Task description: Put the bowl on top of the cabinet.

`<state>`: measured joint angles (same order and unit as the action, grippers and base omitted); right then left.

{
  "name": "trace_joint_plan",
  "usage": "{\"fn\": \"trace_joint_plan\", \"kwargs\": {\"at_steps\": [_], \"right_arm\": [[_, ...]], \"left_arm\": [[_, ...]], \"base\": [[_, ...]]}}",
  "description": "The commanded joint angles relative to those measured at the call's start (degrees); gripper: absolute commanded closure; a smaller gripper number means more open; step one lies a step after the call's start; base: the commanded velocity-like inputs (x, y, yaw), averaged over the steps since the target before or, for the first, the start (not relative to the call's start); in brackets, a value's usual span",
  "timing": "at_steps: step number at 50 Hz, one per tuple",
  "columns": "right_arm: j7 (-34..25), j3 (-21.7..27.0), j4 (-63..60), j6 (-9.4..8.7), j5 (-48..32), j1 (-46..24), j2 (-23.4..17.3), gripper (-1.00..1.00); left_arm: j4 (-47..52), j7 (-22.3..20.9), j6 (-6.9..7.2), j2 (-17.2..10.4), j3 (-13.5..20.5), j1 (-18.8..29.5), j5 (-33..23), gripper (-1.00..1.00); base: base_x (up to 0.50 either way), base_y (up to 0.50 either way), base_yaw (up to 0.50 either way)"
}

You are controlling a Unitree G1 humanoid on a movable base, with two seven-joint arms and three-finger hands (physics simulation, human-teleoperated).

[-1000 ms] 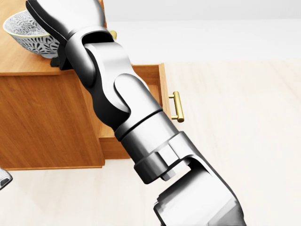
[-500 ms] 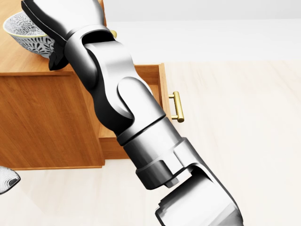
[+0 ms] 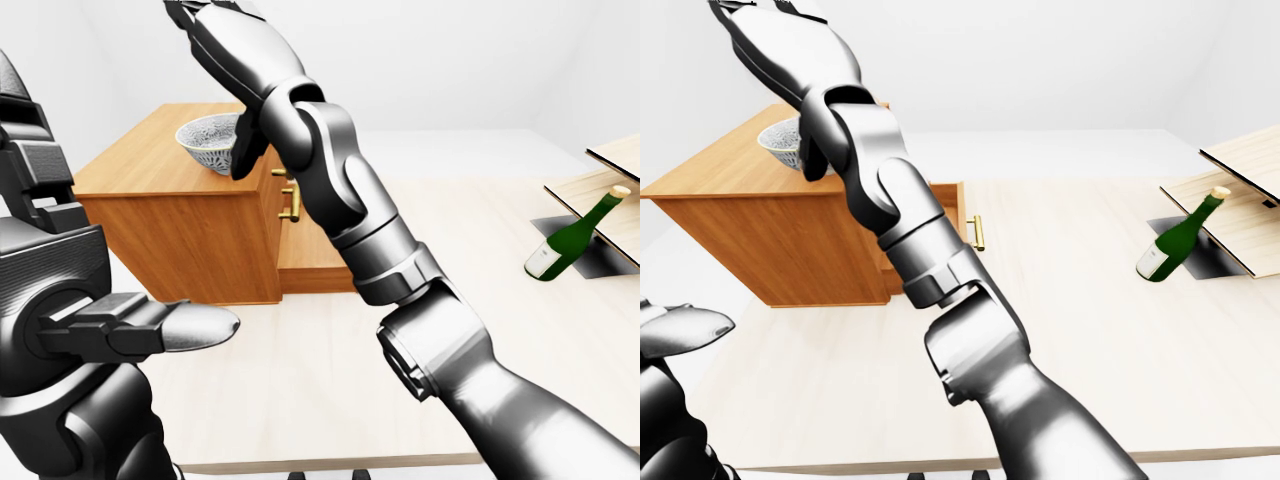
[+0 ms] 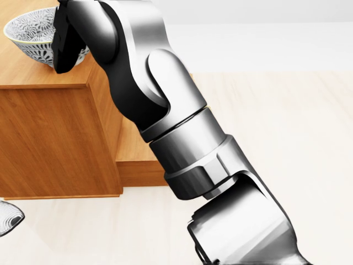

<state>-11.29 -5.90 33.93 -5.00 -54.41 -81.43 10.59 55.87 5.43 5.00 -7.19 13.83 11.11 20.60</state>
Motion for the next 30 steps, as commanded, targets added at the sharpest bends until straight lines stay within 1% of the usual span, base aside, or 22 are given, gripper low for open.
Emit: {"fn": "trace_joint_plan", "kwargs": {"at_steps": [1,6,15,30], "right_arm": [[-1.2,1.1,-0.3,0.00,3.5,-4.5,-3.3,-1.00],[-2.3,1.6,-1.7,0.00,4.7,-6.0,-4.8,-1.00],[-6.0,2.4,-9.8,0.00,6.2,-6.7,-6.8,-1.00],[-12.0,3.6,-27.3,0.00,7.9,-3.1,-10.4,-1.00]], "left_arm": [[0.0,-0.2,0.00,0.1,-0.3,-0.1,-0.4,-1.00],[0.3,-0.2,0.00,0.1,-0.2,-0.2,-0.4,-1.00],[-0.2,-0.5,0.00,0.3,-0.4,-0.4,-1.0,-1.00],[-0.6,-1.0,0.00,0.5,-1.0,-0.7,-2.0,-1.00]], "base": [[0.00,0.00,0.00],[0.00,0.00,0.00],[0.00,0.00,0.00],[0.00,0.00,0.00]]}}
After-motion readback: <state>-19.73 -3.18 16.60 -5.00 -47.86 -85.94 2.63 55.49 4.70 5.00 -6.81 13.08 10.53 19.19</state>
